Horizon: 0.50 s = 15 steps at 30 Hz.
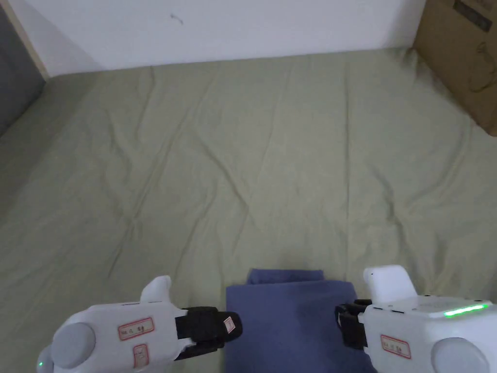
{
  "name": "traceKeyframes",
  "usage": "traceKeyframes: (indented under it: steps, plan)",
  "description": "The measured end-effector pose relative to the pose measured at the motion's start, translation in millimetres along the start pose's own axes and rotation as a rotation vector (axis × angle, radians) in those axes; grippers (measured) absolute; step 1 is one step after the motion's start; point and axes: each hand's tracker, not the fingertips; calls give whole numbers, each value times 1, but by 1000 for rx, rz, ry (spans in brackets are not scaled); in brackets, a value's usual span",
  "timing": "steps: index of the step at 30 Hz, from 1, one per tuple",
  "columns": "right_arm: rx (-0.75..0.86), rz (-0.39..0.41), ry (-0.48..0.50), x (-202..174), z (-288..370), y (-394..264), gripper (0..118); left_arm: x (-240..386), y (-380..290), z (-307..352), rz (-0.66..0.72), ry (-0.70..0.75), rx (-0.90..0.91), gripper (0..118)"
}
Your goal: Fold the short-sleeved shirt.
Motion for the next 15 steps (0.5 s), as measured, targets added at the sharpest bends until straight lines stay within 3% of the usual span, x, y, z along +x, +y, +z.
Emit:
traceKeyframes:
  steps: [1, 2, 4, 5, 6, 11, 15]
  plan:
    - [-16, 12, -9, -4, -8, 1, 2, -8, -1, 4, 13, -10, 6, 10]
    - [-39, 24, -34, -7, -18, 1, 2, -16, -1, 6, 21, -14, 6, 21]
    - [-76, 67, -90, -8, -35, -1, 2, -29, -2, 1, 46, -21, -15, 83]
    - [-88, 80, -100, -7, -41, -3, 2, -33, -2, -4, 56, -24, -38, 101]
    - [-95, 85, -107, -7, -45, -4, 2, -37, -4, -10, 64, -37, -40, 108]
    - [-100, 67, -94, -2, -50, -4, 2, -51, 2, -50, 148, -82, -91, 107]
    - [-111, 64, -93, 2, -52, -4, 2, -52, 10, -66, 135, -182, -82, 107]
